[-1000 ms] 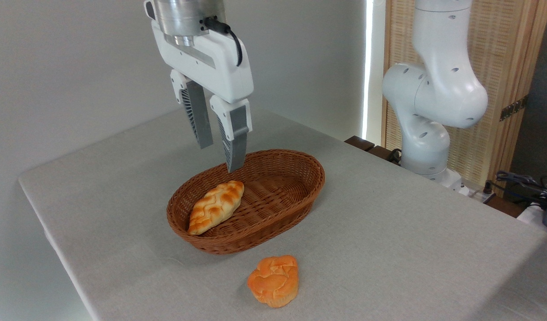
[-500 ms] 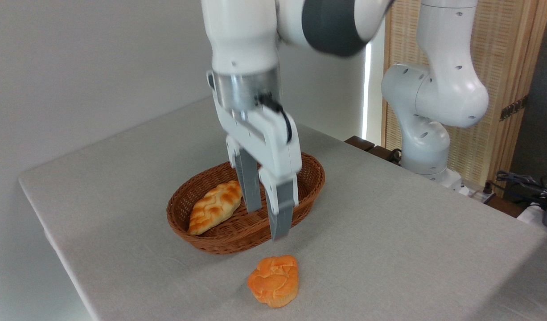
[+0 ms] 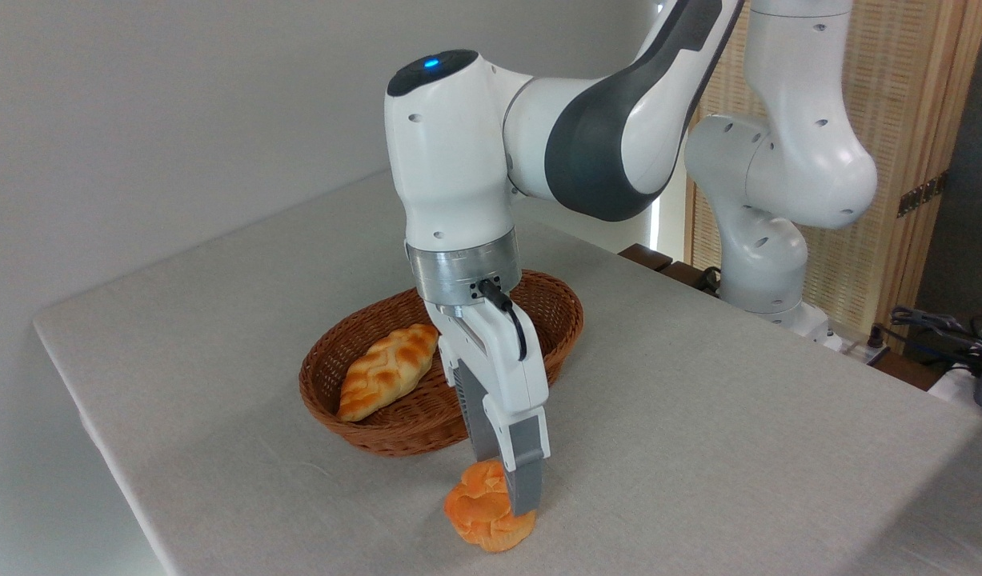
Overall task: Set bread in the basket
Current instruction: 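Close the gripper on the round orange bun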
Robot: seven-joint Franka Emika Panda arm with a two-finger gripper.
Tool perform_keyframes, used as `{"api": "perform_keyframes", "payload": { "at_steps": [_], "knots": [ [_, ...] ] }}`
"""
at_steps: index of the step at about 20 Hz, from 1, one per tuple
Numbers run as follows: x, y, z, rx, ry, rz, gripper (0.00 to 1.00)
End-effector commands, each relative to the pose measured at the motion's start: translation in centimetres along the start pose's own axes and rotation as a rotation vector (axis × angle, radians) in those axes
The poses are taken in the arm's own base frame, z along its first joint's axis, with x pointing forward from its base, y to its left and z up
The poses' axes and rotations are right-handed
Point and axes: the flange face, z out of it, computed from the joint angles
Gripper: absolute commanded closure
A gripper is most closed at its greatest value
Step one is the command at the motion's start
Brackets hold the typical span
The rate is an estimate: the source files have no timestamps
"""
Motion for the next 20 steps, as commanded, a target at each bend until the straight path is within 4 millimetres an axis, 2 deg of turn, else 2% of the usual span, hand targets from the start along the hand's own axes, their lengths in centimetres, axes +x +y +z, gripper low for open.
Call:
{"api": "perform_keyframes", "payload": {
  "at_steps": [1, 3, 4, 6, 7, 8, 9, 16, 18, 20],
  "knots": [
    [0.1, 0.3, 1.6, 0.006, -0.015, 0.032, 0.00],
    [0.2, 0.4, 2.3, 0.021, -0.004, 0.035, 0.00],
    [0.3, 0.3, 2.4, 0.035, 0.004, 0.035, 0.14],
    [0.5, 0.3, 3.0, 0.031, 0.002, 0.035, 0.57],
    [0.5, 0.3, 3.1, 0.028, 0.001, 0.035, 0.75],
    [0.5, 0.3, 3.3, 0.024, -0.001, 0.033, 0.89],
    [0.6, 0.3, 3.5, 0.022, 0.000, 0.029, 0.94],
    [0.6, 0.3, 3.7, 0.010, -0.001, 0.029, 0.96],
    [0.6, 0.0, 3.3, 0.016, 0.002, 0.028, 0.98],
    [0.5, -0.8, 1.1, 0.016, -0.002, 0.016, 0.98]
  ]
}}
